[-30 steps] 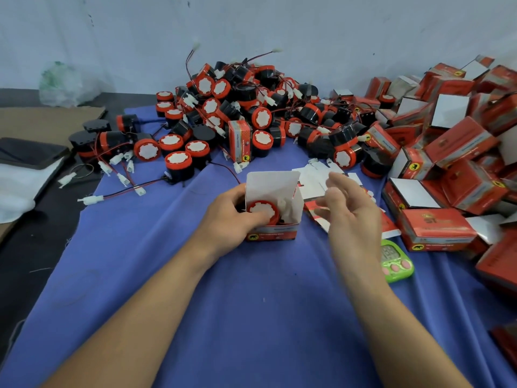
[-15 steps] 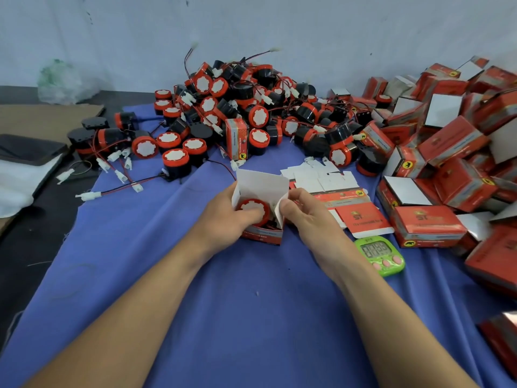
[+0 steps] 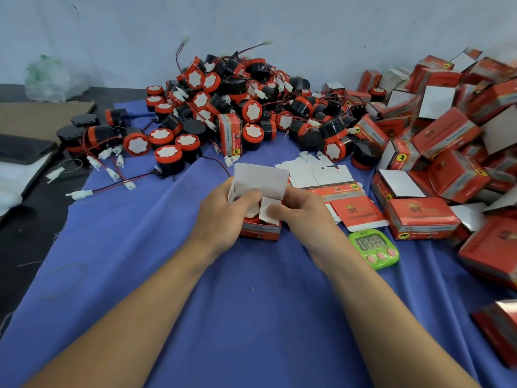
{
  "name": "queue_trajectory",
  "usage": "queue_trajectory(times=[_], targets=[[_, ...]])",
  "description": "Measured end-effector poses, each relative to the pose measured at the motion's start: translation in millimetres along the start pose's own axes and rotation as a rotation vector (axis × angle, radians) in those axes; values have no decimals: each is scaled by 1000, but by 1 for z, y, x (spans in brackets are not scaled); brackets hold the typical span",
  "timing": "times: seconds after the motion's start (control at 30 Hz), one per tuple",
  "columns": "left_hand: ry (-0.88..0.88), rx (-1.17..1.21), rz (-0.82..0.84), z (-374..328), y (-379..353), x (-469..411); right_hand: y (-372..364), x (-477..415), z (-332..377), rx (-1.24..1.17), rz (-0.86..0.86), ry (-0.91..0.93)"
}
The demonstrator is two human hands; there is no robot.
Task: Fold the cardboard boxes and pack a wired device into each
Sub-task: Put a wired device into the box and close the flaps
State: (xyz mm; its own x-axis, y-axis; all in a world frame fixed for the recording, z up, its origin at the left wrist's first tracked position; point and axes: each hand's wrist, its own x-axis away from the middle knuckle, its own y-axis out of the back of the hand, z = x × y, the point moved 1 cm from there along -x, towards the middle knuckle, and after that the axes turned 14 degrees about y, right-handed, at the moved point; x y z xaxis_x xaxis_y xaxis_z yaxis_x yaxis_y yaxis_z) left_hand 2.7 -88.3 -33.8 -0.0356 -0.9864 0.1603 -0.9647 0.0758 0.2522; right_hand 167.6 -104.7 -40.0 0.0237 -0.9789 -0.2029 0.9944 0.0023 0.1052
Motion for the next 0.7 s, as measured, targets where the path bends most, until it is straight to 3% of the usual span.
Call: queue_trajectory(times=[0.1, 0.17, 0.27, 0.4, 0.6, 0.7], targets=[[-18, 171, 337, -1, 12, 0, 0, -3, -1, -48, -77, -64], [21, 280, 473, -1, 21, -2, 1, -3, -2, -78, -112, -80], [112, 220, 424, 0, 23, -9, 1, 1, -3, -120, -151, -58], [72, 71, 319, 2, 22, -14, 5, 2, -4, -45, -207, 15], [16, 30, 425, 3, 20, -6, 3, 4, -3, -6, -202, 51], [-58, -130, 226, 5, 15, -8, 1, 2, -4, 12, -217, 51]])
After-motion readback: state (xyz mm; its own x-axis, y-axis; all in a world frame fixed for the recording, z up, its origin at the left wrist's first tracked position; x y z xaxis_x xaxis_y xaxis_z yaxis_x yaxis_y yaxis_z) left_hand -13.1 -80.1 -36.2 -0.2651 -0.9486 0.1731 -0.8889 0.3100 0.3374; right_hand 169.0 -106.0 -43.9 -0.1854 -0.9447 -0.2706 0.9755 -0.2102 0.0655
